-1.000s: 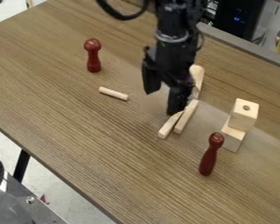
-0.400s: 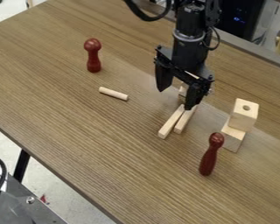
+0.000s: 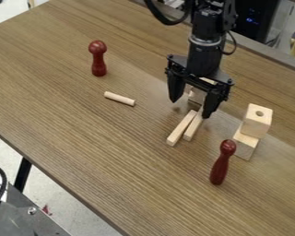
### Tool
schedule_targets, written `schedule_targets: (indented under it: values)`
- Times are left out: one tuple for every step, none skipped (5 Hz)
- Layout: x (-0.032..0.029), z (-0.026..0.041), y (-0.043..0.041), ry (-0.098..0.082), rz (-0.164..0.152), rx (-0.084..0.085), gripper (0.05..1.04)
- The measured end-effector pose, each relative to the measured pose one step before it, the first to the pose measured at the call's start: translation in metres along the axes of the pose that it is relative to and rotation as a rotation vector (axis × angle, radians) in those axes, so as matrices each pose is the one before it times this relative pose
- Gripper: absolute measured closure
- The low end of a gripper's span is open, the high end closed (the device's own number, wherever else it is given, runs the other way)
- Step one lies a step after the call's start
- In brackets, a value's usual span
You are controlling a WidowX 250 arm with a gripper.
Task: Put the two rectangular sticks on the two cubes
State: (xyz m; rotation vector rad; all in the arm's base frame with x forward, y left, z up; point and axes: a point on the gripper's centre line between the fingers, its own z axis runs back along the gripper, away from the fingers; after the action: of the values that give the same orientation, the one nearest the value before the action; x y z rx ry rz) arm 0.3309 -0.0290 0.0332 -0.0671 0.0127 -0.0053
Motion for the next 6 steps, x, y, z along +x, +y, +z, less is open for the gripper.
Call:
schedule_targets:
  values:
    - [-0.0013,-0.00292,-0.00301,0.0137,0.0231,-0.0264,0.085]
    - [-0.00153,-0.00806,0.0016,0.0227,0.0153,0.003,0.085]
    - [0.00162,-0.00152,0.00013,-0.0077,0.0127,0.0001,0.112]
    - [0.00266,-0.00493,0.00271,-0.0052,0.0041,0.0119,0.382]
    - [0.00053,0.00041,0.00391,-0.004,0.0045,0.0083,0.675]
    - [-0.00722,0.00116,0.00161,0.0181,0.0051,-0.0081,0.759]
